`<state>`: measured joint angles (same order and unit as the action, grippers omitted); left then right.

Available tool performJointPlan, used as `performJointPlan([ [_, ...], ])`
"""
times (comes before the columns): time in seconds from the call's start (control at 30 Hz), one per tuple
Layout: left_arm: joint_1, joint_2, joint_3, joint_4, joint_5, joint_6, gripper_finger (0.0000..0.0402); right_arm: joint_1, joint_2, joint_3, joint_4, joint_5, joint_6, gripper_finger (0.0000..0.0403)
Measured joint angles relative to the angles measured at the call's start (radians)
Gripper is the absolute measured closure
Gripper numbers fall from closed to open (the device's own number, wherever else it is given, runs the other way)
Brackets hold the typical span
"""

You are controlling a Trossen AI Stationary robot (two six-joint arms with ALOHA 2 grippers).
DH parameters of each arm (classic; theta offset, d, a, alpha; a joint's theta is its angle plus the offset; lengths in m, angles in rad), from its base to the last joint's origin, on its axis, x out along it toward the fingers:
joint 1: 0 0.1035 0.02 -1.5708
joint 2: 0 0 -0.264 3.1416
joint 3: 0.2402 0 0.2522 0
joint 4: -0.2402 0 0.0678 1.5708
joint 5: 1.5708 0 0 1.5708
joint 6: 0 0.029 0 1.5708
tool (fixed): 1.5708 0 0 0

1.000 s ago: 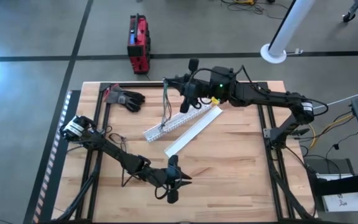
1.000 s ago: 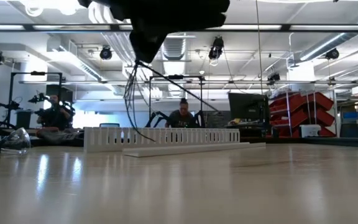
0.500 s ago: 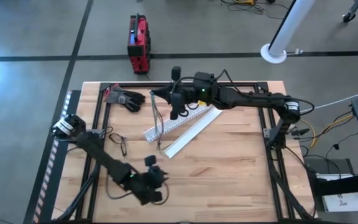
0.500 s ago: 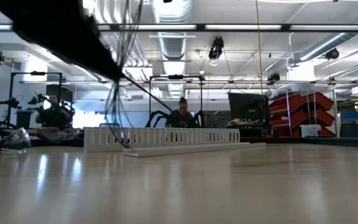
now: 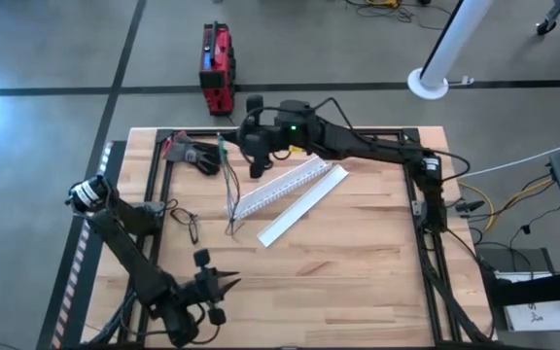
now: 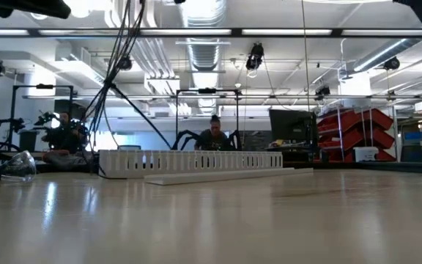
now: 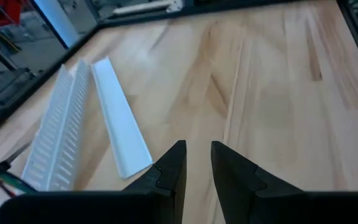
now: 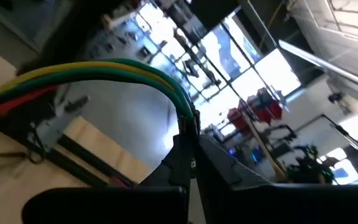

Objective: Ziptie cables
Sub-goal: Insert the bundled colored cable into the white cable duct

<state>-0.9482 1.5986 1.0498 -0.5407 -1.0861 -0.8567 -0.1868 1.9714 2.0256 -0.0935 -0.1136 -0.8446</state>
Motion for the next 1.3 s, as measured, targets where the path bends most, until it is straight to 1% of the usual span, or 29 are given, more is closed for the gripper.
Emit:
performJointPlan([
  [0.13,-0.043,0.001,-0.010,-0.030,-0.084,-0.079,0.0342,-0.001,0.048,0.027,-0.009,0.089,-0.054,0.0403],
  [0.2,-0.061,0.001,-0.020,-0.051,-0.111,-0.136,0.0342,0.001,0.062,0.028,-0.013,0.143,-0.094,0.0403],
  [0.37,-0.092,0.001,-0.052,-0.164,-0.204,-0.305,0.0342,0.001,0.061,0.030,-0.020,0.290,-0.181,0.0403],
  [0.47,-0.093,0.000,-0.060,-0.260,-0.240,-0.398,0.0342,0.001,0.049,0.040,-0.027,0.364,-0.249,0.0403],
  [0.53,-0.088,-0.002,-0.060,-0.330,-0.260,-0.449,0.0342,0.001,0.036,0.058,-0.035,0.406,-0.257,0.0403],
  [0.63,-0.078,-0.005,-0.061,-0.410,-0.302,-0.492,0.0342,0.001,0.016,0.090,-0.058,0.456,-0.265,0.0403],
  [0.73,-0.067,-0.012,-0.062,-0.459,-0.343,-0.495,0.0342,0.001,-0.003,0.103,-0.092,0.482,-0.267,0.0403],
  [0.83,-0.056,-0.020,-0.062,-0.485,-0.373,-0.494,0.0342,0.004,-0.018,0.113,-0.144,0.482,-0.247,0.0403],
  [0.97,-0.040,-0.032,-0.062,-0.497,-0.374,-0.492,0.0342,0.009,-0.037,0.115,-0.219,0.449,-0.194,0.0403],
  [1.1,-0.024,-0.036,-0.063,-0.489,-0.374,-0.495,0.0342,0.010,-0.034,0.114,-0.278,0.379,-0.171,0.0403],
  [1.3,-0.013,-0.037,-0.063,-0.479,-0.374,-0.516,0.0342,0.012,-0.033,0.113,-0.266,0.218,-0.170,0.0403],
])
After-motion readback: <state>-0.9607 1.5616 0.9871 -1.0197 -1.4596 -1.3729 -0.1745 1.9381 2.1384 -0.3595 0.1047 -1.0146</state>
